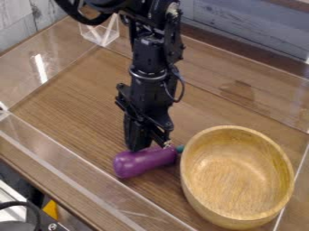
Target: Remove the purple eggplant from inside the brown bowl and put it on the table
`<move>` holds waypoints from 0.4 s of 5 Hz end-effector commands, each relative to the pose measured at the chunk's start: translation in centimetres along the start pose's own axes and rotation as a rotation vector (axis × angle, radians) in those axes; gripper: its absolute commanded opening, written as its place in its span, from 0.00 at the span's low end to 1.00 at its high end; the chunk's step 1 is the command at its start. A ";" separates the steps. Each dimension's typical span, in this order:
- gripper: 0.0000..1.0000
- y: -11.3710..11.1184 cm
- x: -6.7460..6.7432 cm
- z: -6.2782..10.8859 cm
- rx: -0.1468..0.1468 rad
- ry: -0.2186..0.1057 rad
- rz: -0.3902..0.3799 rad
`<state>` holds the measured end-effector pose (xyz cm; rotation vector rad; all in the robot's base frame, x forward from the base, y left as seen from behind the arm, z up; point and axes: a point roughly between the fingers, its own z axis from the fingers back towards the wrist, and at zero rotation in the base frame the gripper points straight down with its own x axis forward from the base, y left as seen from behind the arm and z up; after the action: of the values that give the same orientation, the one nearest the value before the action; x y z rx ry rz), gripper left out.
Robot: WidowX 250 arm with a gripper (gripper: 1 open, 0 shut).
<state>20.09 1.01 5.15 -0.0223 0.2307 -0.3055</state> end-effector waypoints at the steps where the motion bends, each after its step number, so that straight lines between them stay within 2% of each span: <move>1: 0.00 0.5 -0.2 0.9 0.016 -0.037 0.017; 2: 0.00 0.6 -0.3 0.8 0.014 -0.032 0.029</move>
<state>19.79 1.30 5.00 -0.0192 0.2406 -0.2904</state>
